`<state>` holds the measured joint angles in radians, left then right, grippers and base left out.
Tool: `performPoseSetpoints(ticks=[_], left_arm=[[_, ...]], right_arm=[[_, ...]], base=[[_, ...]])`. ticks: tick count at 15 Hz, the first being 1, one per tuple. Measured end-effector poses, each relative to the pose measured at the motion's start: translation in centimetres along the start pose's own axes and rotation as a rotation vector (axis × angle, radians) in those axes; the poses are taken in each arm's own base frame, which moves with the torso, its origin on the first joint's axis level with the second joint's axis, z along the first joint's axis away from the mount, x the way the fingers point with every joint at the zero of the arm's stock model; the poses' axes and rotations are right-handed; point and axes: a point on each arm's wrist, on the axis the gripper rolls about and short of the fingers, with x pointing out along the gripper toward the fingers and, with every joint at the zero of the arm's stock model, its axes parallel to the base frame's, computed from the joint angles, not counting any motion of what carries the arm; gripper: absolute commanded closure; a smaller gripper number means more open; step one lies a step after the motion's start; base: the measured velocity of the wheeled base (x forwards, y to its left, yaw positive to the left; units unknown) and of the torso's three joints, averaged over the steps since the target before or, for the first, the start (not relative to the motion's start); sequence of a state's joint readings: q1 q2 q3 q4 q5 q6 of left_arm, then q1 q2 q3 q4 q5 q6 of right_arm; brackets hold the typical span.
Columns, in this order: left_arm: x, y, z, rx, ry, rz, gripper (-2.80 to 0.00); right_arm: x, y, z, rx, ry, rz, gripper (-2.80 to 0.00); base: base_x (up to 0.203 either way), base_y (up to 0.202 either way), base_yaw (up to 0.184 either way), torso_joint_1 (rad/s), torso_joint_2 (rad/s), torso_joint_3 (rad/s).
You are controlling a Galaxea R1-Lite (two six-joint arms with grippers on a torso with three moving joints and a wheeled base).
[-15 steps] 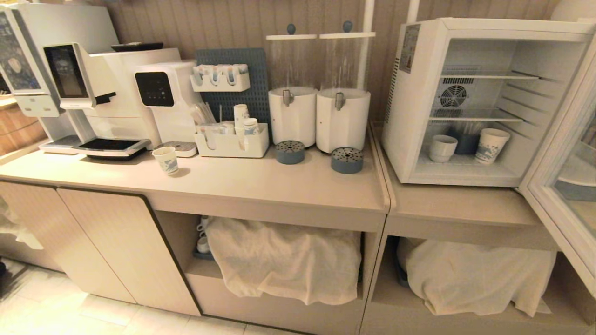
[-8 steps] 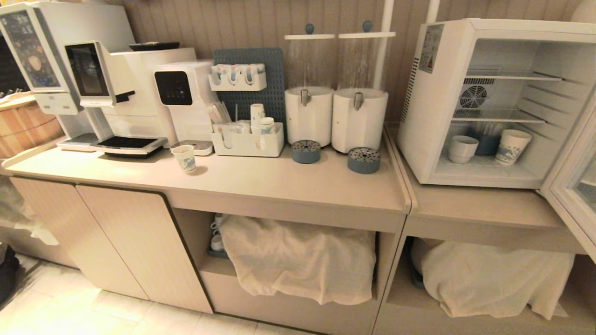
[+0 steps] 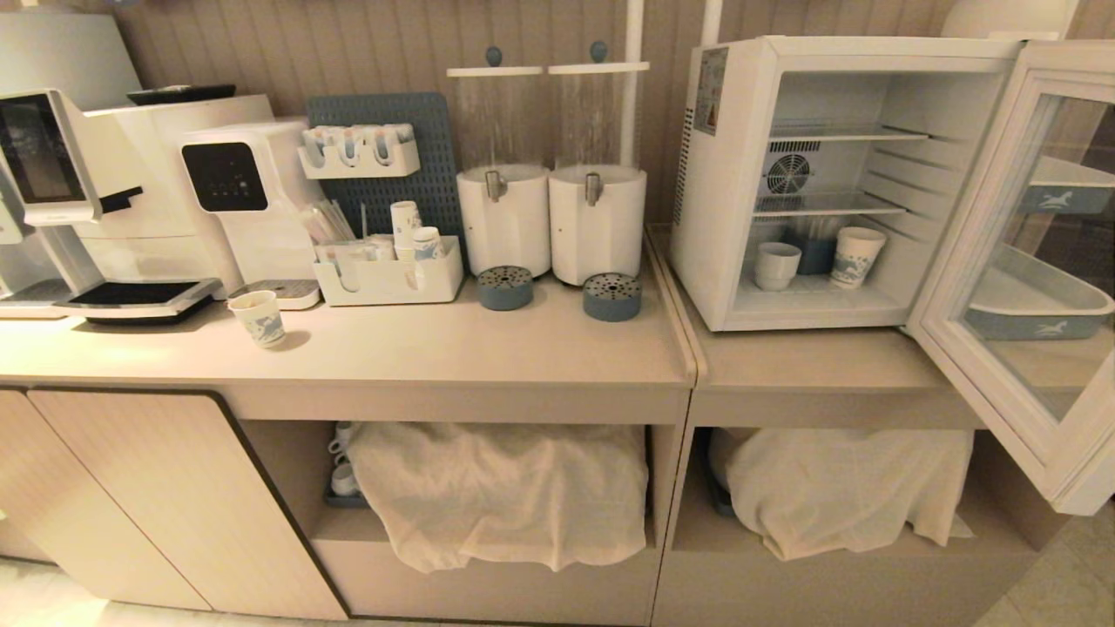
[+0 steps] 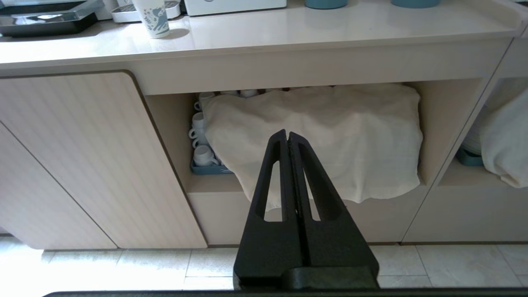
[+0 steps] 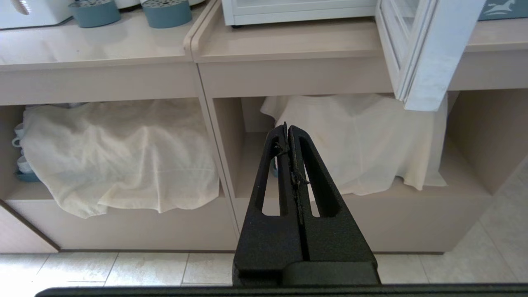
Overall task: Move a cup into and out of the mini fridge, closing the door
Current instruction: Take the ceramic cup out of the freezer
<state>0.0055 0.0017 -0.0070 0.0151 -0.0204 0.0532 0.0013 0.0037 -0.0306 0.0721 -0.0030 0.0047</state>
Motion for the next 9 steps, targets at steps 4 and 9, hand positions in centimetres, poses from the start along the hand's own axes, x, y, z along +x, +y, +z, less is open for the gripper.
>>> performPoseSetpoints(ticks=[4,9], left_arm=[[-0.05,-0.01,0.03,0.001,0.007,-0.003,0.0],[-0.05,0.0,0.05,0.001,0.006,-0.003,0.0]], right_arm=[[0.0,0.0,0.02,0.0,-0.001,0.0,0.0],[0.0,0.0,0.0,0.0,0.0,-0.001,0.0]], base=[[0.085,-0.001,-0.003,-0.001,0.0,0.002],[0.188,0.0,0.001,0.003,0.0,0.0]])
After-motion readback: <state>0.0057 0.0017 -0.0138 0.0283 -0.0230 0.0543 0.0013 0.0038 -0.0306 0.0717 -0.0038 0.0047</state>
